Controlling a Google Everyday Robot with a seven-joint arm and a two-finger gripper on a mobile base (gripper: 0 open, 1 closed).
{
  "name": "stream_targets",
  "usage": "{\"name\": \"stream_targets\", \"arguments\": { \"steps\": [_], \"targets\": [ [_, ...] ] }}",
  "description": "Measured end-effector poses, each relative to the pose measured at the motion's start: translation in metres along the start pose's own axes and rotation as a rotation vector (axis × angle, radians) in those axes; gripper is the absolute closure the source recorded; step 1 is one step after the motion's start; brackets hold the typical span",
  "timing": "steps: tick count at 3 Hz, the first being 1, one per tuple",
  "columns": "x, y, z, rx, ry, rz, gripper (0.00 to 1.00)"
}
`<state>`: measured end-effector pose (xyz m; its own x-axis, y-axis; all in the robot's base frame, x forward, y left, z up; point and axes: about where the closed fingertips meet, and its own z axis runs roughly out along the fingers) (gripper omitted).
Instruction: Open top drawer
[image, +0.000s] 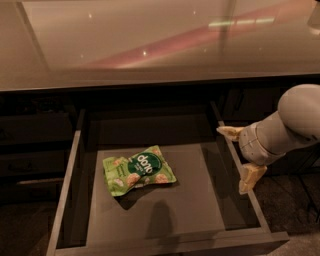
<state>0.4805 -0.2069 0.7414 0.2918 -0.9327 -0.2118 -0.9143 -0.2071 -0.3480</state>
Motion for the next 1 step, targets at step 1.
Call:
{"name": "stream_targets", "arguments": {
  "steps": [1],
  "targets": [
    [-0.0007, -0.0001, -0.0006, 0.001, -0.002, -0.002, 0.00]
  ]
}}
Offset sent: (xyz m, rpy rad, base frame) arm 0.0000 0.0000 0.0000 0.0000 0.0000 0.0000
